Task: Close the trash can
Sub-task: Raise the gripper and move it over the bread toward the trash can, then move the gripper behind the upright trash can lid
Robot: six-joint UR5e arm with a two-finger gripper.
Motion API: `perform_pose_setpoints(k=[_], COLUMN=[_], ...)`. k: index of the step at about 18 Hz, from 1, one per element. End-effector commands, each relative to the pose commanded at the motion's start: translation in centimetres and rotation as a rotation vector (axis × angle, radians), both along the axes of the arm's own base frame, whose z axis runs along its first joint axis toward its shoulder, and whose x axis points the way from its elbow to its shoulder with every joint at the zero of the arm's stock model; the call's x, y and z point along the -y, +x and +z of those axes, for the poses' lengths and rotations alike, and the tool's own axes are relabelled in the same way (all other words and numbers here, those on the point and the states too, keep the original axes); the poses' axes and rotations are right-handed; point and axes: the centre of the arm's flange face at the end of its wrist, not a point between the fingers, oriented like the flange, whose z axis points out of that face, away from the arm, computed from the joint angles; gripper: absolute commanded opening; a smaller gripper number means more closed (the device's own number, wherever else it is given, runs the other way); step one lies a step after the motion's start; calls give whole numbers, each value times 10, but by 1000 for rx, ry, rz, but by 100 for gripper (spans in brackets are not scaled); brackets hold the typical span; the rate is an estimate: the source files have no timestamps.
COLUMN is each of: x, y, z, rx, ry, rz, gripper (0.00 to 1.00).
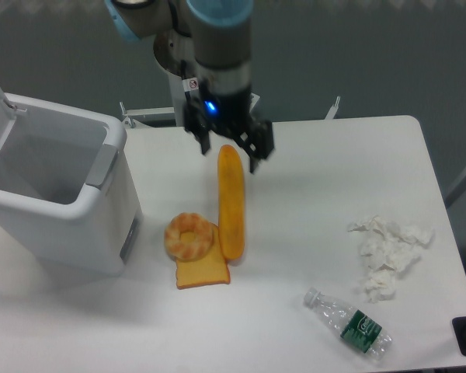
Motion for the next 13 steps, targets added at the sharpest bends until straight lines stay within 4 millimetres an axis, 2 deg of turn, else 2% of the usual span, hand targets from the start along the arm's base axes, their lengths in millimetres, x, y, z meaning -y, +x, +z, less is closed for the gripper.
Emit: perform_pose_setpoints(k=[3, 7, 10, 13], x=[-6, -16, -22, -26], y=[41, 106, 144, 173], z=[10, 19, 23, 31], rx=[13, 67, 144, 232], ry=[18, 35, 82, 137], rz=[-24, -86, -111, -130], gripper=[100, 100, 100, 100])
